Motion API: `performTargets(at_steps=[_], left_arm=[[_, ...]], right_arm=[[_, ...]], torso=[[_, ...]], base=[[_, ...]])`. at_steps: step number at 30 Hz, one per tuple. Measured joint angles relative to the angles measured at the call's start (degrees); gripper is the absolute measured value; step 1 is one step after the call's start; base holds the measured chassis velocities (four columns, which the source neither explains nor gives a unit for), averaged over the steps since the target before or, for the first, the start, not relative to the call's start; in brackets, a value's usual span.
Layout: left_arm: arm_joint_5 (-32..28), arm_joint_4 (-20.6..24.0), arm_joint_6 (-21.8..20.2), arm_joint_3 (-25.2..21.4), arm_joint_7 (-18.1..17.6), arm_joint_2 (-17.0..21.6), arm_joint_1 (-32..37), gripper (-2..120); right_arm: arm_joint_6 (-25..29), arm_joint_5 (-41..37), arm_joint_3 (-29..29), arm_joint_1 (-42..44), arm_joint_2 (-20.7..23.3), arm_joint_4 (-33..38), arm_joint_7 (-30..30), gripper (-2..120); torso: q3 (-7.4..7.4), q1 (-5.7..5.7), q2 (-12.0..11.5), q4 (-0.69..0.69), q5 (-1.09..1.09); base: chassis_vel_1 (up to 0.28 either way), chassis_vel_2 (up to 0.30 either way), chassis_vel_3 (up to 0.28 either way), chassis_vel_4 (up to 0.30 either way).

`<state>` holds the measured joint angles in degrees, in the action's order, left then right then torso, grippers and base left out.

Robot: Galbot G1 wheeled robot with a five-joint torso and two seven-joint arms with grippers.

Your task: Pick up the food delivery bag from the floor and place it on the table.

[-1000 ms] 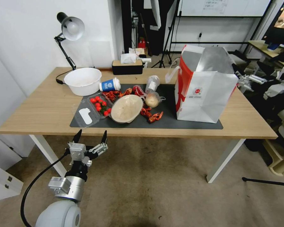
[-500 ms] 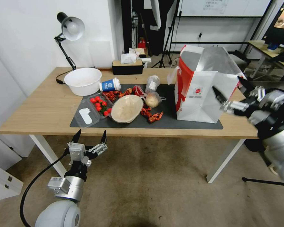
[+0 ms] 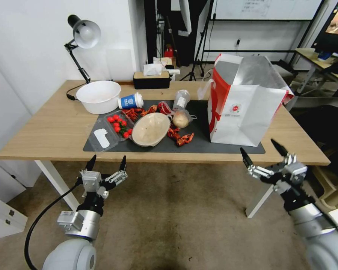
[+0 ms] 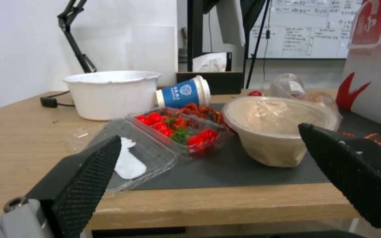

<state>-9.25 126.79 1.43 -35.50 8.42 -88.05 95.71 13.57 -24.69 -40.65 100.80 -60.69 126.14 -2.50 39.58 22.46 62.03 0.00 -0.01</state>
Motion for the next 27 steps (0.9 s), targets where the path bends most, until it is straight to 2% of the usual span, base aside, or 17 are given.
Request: performTargets(at_steps=[1, 5, 10, 27], left_arm=[[0.0, 0.0, 0.1, 0.0, 0.0, 0.0, 0.0, 100], [-0.1, -0.2, 0.4, -0.1, -0.1, 0.1, 0.0, 100], [-0.2, -0.4, 0.6, -0.2, -0.2, 0.2, 0.0, 100], [-0.3, -1.1, 1.4, -0.3, -0.2, 0.2, -0.3, 100]], right_arm=[[1.1, 2.6, 1.2, 0.0, -1.6, -1.7, 1.1, 100], [2.0, 5.1, 3.0, 0.2, -4.1, -3.7, 3.2, 100], [3.4, 7.9, 4.7, 0.2, -6.0, -6.0, 4.6, 100], [2.8, 8.5, 6.1, -1.0, -7.1, -7.3, 5.7, 100]], torso=[[0.00, 0.00, 0.0, 0.00, 0.01], [0.01, 0.00, 0.0, 0.00, 0.01], [0.01, 0.00, 0.0, 0.00, 0.01], [0.01, 0.00, 0.0, 0.00, 0.01]], base=[[0.000, 0.000, 0.000, 0.000], [0.000, 0.000, 0.000, 0.000], [0.000, 0.000, 0.000, 0.000], [0.000, 0.000, 0.000, 0.000]])
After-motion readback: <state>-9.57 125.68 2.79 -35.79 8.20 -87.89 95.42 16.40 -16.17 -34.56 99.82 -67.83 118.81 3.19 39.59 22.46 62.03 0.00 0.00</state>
